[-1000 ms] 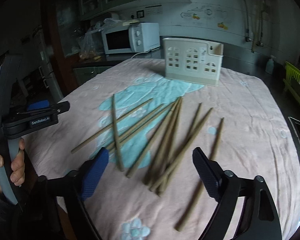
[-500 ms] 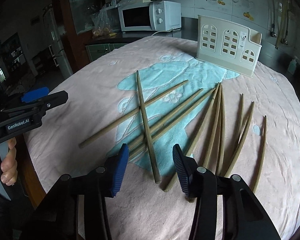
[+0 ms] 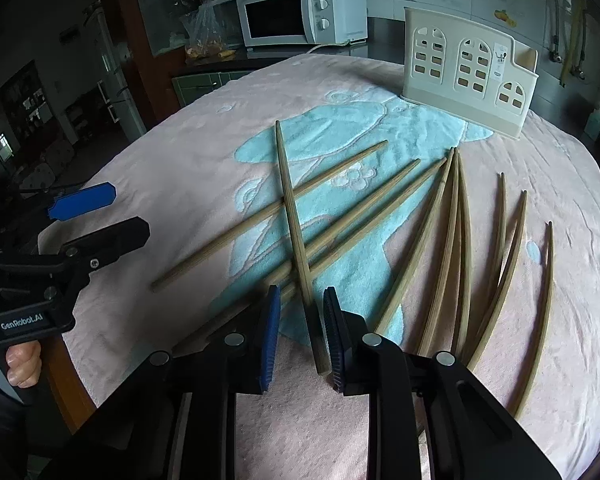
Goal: Organize utensils
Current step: 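Lower and close the right gripper on a wooden chopstick while the left gripper grasps another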
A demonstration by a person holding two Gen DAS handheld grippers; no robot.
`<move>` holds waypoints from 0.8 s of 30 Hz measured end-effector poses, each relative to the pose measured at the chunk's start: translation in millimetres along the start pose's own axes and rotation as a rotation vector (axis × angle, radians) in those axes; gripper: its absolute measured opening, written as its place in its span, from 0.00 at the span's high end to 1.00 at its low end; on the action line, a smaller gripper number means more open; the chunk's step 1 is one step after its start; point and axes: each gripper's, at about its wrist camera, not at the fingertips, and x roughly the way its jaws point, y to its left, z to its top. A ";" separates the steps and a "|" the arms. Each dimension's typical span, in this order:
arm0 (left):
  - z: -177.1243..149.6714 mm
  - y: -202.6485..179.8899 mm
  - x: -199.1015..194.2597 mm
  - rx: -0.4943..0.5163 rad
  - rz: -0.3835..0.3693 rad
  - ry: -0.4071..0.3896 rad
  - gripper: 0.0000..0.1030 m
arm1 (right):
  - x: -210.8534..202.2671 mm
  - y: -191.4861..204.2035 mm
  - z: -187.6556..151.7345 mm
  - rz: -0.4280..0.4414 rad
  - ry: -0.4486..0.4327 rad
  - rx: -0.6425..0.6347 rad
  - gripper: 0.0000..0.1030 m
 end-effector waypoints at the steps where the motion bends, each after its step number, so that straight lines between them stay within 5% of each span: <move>1: -0.7 -1.3 0.1 0.006 -0.015 0.002 0.30 | 0.0 -0.3 0.1 0.000 -0.001 0.003 0.84; 7: -4.0 -12.7 2.3 0.060 -0.096 0.008 0.32 | 3.2 -2.7 -1.4 0.001 0.006 0.011 0.88; 20: -11.4 -22.5 24.3 0.087 -0.168 0.082 0.68 | -13.1 -9.3 -1.7 0.005 -0.053 0.043 0.94; 24: -9.1 -25.5 26.6 0.090 -0.176 0.093 0.69 | -24.1 -11.2 -0.1 0.008 -0.085 0.051 0.94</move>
